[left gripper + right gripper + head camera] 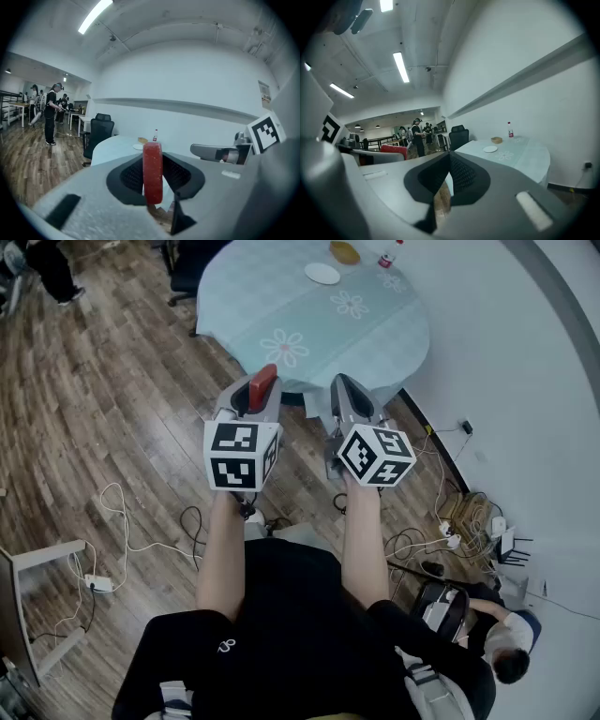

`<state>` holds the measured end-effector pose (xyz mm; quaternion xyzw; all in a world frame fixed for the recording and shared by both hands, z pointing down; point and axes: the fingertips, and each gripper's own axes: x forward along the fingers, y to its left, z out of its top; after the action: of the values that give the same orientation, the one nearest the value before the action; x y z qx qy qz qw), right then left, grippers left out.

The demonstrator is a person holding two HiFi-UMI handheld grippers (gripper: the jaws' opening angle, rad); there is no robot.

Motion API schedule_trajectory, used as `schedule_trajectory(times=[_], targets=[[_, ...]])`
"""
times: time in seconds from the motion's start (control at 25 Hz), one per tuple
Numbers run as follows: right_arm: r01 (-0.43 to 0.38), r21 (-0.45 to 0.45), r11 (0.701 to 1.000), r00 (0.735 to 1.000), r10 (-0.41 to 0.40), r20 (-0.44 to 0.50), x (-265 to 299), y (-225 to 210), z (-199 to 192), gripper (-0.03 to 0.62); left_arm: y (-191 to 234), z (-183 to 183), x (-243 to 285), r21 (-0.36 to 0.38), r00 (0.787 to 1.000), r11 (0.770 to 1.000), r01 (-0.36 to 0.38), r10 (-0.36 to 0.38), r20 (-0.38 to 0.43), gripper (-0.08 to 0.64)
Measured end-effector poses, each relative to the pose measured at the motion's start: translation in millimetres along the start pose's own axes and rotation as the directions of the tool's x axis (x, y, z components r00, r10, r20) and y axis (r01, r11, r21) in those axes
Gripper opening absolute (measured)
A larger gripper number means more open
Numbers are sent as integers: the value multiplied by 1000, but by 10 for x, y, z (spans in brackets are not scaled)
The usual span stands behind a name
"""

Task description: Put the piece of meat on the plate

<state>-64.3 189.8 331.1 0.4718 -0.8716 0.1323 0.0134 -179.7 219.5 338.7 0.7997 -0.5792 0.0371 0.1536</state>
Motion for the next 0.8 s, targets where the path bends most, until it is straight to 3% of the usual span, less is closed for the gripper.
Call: schedule_trajectory(times=[0.36,0.8], targets=[[-38,69,997,998,34,55,-36,30,-13,6,-6,-90,44,-11,999,999,31,-31,-12,86],[7,29,1000,994,-10,105,-169,-169,305,6,-144,138,231,-25,995,995,93,-93,21,86]])
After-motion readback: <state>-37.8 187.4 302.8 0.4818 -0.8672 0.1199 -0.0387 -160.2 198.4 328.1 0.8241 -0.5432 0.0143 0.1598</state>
